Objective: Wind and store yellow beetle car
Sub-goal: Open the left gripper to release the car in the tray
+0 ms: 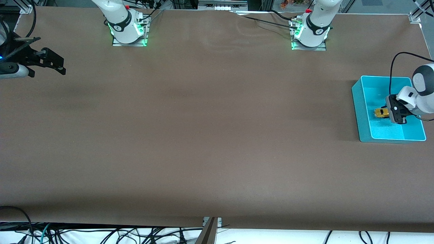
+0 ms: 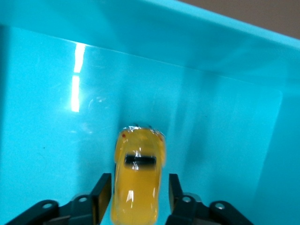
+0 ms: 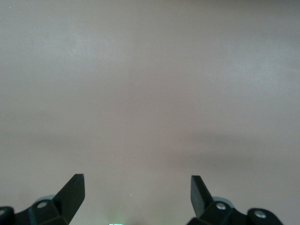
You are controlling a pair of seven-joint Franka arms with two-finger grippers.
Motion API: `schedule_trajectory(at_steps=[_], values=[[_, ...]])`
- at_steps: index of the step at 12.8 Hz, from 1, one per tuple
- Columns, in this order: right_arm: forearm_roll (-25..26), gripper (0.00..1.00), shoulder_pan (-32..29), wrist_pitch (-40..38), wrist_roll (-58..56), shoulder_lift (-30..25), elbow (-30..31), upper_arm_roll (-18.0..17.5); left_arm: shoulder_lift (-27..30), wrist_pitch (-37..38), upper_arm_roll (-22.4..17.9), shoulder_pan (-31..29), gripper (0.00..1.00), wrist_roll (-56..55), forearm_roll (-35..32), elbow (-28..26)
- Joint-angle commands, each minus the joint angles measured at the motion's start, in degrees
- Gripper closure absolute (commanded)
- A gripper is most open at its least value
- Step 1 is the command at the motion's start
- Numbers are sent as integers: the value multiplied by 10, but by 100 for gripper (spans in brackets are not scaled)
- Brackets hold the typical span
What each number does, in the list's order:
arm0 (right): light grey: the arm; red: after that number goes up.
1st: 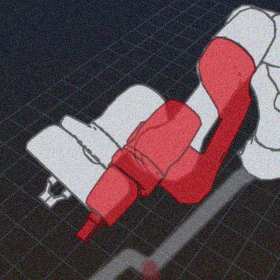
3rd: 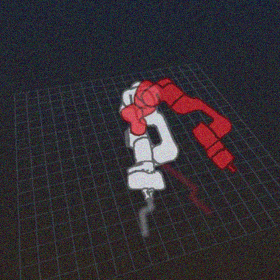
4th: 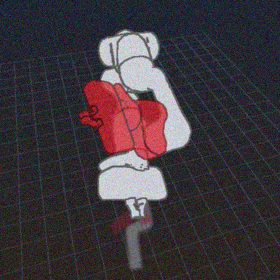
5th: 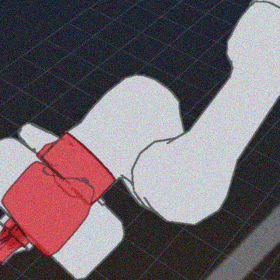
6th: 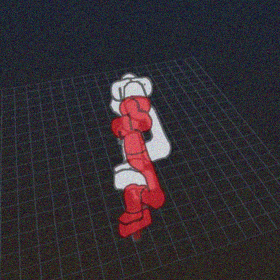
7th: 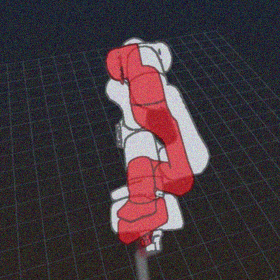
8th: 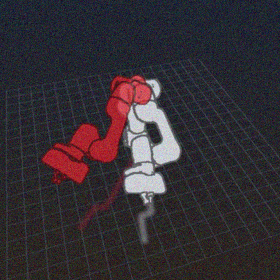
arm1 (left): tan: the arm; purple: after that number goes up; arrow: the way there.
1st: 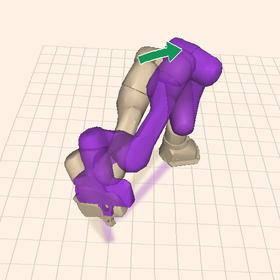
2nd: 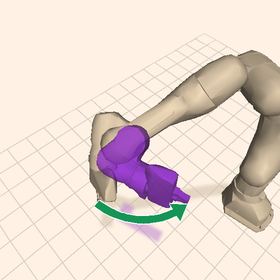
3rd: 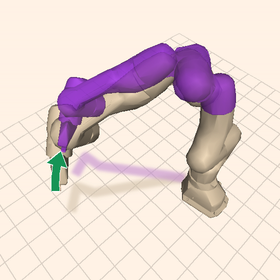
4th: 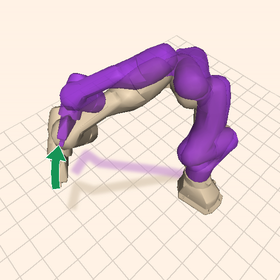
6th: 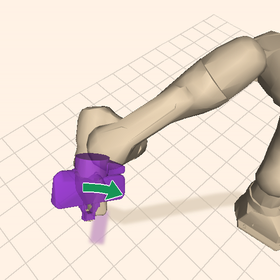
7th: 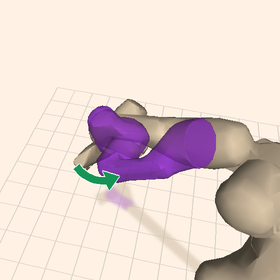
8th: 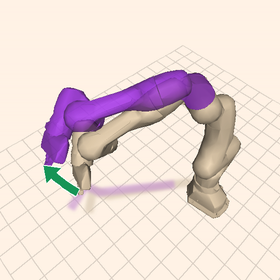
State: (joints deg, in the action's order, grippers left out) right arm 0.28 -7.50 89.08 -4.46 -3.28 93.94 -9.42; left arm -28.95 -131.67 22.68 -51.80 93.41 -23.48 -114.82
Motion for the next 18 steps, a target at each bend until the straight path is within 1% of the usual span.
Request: schedule_trajectory(at_steps=[1,3,4,5,7,10,11,12,14,18], values=[[2,0,1,-10,2,6,-16,0,14,-7,13,-13,0,5,-12,-10],[0,0,0,-9,2,9,-16,1,38,13,19,-9,0,5,-10,0],[1,0,1,-9,3,8,-16,0,56,33,38,-9,0,5,-2,10],[0,0,2,-9,4,8,-17,0,68,74,59,-10,0,1,1,30],[0,0,0,-9,2,8,-16,1,71,177,102,-8,0,-19,13,100],[1,0,0,-9,2,8,-17,1,71,327,188,-3,0,-119,12,197],[0,0,0,-9,2,8,-17,1,71,377,207,12,0,-157,12,227],[1,0,0,-9,2,8,-16,1,71,420,220,38,0,-188,12,258],[2,0,0,-9,2,9,-16,1,71,482,223,102,0,-270,13,312],[1,0,0,-10,2,8,-16,1,72,497,225,160,0,-426,67,339]])
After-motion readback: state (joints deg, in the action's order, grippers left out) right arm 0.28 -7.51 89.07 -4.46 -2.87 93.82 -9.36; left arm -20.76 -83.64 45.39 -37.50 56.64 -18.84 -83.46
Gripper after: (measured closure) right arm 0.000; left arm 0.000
